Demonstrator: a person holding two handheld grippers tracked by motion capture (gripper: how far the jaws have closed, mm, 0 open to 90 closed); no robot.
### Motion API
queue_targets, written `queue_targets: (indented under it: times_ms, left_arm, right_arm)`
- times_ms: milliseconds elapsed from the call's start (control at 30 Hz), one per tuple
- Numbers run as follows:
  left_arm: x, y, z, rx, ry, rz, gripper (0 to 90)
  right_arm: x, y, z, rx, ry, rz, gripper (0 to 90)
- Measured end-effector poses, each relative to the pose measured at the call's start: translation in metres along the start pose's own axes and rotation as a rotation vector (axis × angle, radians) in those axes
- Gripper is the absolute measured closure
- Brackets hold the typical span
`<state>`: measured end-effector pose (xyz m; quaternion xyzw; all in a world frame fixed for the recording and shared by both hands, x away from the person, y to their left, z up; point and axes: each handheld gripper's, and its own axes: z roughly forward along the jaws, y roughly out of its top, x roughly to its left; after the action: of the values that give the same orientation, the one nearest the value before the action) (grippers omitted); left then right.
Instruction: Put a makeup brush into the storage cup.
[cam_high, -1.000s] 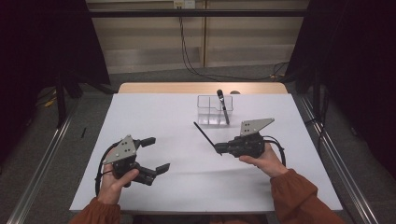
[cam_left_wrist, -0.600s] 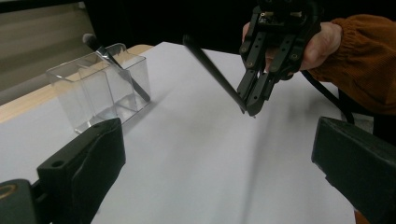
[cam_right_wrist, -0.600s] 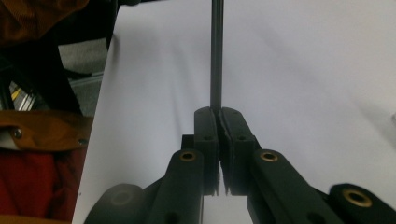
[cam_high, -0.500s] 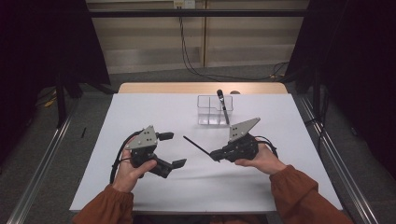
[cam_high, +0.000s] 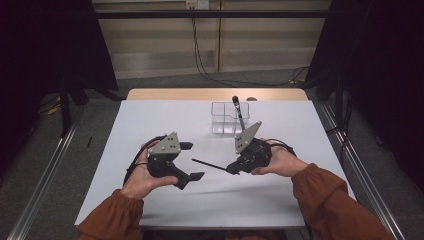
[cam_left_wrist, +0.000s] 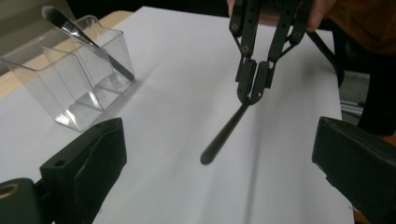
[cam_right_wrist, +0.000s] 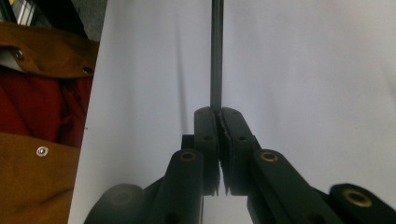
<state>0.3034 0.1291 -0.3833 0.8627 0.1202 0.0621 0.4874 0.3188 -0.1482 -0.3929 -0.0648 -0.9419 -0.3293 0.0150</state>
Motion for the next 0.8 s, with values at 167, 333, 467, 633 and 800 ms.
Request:
queue_targets:
  times_ms: [167, 333, 467, 633, 800]
  left_arm:
    - [0.002, 0.006, 0.004, 0.083, -0.006, 0.004, 7.6]
    - [0.003, 0.012, 0.007, 0.145, -0.007, 0.017, 8.7]
    - [0.006, 0.016, 0.011, 0.206, -0.046, 0.027, 11.6]
    - [0.007, 0.018, 0.020, 0.297, -0.084, 0.053, 10.2]
    - [0.005, 0.017, 0.028, 0.388, -0.106, 0.067, 11.1]
  right_arm:
    - [-0.003, 0.008, 0.000, 0.065, 0.016, -0.022, 86.6]
    - [-0.005, 0.014, 0.005, 0.133, 0.027, -0.042, 86.5]
    - [-0.008, 0.016, 0.006, 0.168, 0.036, -0.045, 86.6]
    - [-0.010, 0.018, 0.010, 0.236, 0.052, -0.053, 86.6]
    - [-0.010, 0.020, 0.013, 0.280, 0.042, -0.060, 86.5]
